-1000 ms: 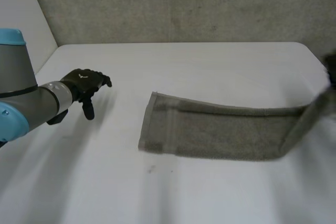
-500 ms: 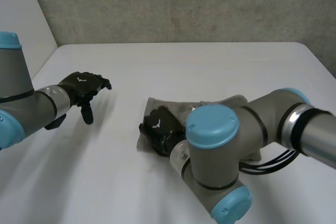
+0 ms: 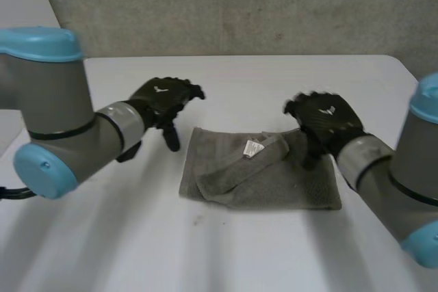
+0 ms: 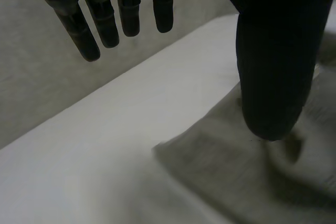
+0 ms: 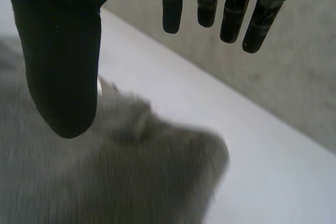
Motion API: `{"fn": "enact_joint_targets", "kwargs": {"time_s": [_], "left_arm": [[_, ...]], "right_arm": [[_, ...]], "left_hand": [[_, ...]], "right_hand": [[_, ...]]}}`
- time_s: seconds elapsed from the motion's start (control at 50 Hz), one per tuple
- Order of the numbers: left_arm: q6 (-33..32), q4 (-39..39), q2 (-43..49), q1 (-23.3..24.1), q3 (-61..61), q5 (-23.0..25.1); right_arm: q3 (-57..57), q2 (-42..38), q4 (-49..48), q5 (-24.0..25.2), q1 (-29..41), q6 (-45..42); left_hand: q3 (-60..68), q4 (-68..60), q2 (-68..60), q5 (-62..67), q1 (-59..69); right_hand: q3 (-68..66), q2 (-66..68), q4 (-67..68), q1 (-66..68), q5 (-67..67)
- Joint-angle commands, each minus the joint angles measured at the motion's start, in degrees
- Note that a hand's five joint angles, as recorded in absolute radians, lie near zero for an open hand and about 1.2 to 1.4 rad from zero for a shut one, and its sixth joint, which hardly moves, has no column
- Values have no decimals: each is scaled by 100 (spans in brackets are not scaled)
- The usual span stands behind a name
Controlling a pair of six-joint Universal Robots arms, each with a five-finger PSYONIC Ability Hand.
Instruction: Fold the towel.
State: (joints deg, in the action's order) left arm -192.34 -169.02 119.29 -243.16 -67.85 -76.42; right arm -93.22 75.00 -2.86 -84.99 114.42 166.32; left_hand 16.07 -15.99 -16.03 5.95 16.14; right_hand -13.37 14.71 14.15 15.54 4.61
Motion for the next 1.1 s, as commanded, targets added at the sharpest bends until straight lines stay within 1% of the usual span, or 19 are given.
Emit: {"fn": "enact_joint_targets", "kwargs": {"time_s": [0.02,0.06,0.24,0.48,0.54,0.58,0.6,0.62,0.64,0.66,0.7,0.76,0.8,0.82,0.88,1.0,1.04,1.06,1.1], "left_arm": [[602,-254,367,594,140,5],[619,-315,611,831,271,5],[645,-342,1437,1394,1079,-13],[645,-271,2713,1509,2663,-162],[619,-210,3056,1500,3049,-452],[602,-192,3292,1465,3356,-977],[602,-192,3293,1465,3357,-980],[602,-184,3346,1404,3453,-1310],[602,-183,3346,1351,3488,-1653],[602,-183,3346,1350,3489,-1656],[610,-157,3276,1123,3454,-2242],[619,-104,3197,1052,3392,-2465],[672,36,2882,981,3060,-2780],[672,54,2698,964,2797,-2825],[663,36,2258,955,2147,-2817],[663,-157,1623,981,1212,-2817],[654,-454,1221,981,749,-2817],[654,-456,1219,981,747,-2817],[611,-736,826,964,388,-2825]], "right_arm": [[-908,77,-48,158,-464,-381],[-1223,68,-153,316,-526,-460],[-1708,77,-759,343,-798,-487],[-1743,15,-839,378,-719,-495],[-1743,-73,-945,343,-693,-504],[-1743,-213,-1146,308,-693,-565],[-1743,-213,-1147,308,-693,-566],[-1743,-266,-1242,282,-693,-618],[-1761,-301,-1339,255,-684,-688],[-1761,-301,-1340,255,-684,-689],[-1779,-389,-1436,89,-684,-942],[-1770,-442,-1454,-53,-684,-1102],[-1726,-529,-1533,-385,-684,-1469],[-1691,-565,-1638,-535,-675,-1628],[-1656,-565,-1780,-659,-649,-1770],[-1014,-662,-2105,-738,-51,-2297],[-367,-801,-2105,-703,561,-2551],[-364,-802,-2105,-703,564,-2552],[283,-1038,-2061,-677,1281,-2753]], "left_hand": [[256,-263,-259,267,249],[256,-263,-259,267,249],[323,-330,-327,335,316],[474,-482,-478,486,468],[491,-499,-495,503,484],[826,-833,-830,838,819],[828,-835,-831,839,821],[844,-852,-848,856,837],[828,-835,-831,839,821],[828,-835,-831,839,821],[828,-835,-831,839,821],[811,-818,-814,823,804],[744,-751,-748,756,737],[727,-734,-731,739,720],[660,-667,-664,672,653],[373,-381,-377,385,367],[373,-381,-377,385,367],[373,-381,-377,385,367],[373,-381,-377,385,367]], "right_hand": [[337,-471,-415,-554,-461],[337,-471,-415,-554,-461],[-59,-76,-20,-158,-65],[-765,630,687,548,641],[-1001,866,922,784,877],[-1686,1551,1607,1469,1562],[-1690,1556,1612,1473,1566],[-2073,1939,1995,1856,1949],[-2443,2309,2365,2226,2320],[-2447,2313,2369,2230,2323],[-3150,3016,3072,2933,3026],[-3709,3574,3630,3492,3585],[-5984,5849,5906,5767,5860],[-6656,6522,6578,6440,6533],[-6663,6529,6585,6446,6539],[-6663,6529,6585,6446,6539],[-6663,6529,6585,6446,6539],[-6663,6529,6585,6446,6539],[-6663,6529,6585,6446,6539]]}}
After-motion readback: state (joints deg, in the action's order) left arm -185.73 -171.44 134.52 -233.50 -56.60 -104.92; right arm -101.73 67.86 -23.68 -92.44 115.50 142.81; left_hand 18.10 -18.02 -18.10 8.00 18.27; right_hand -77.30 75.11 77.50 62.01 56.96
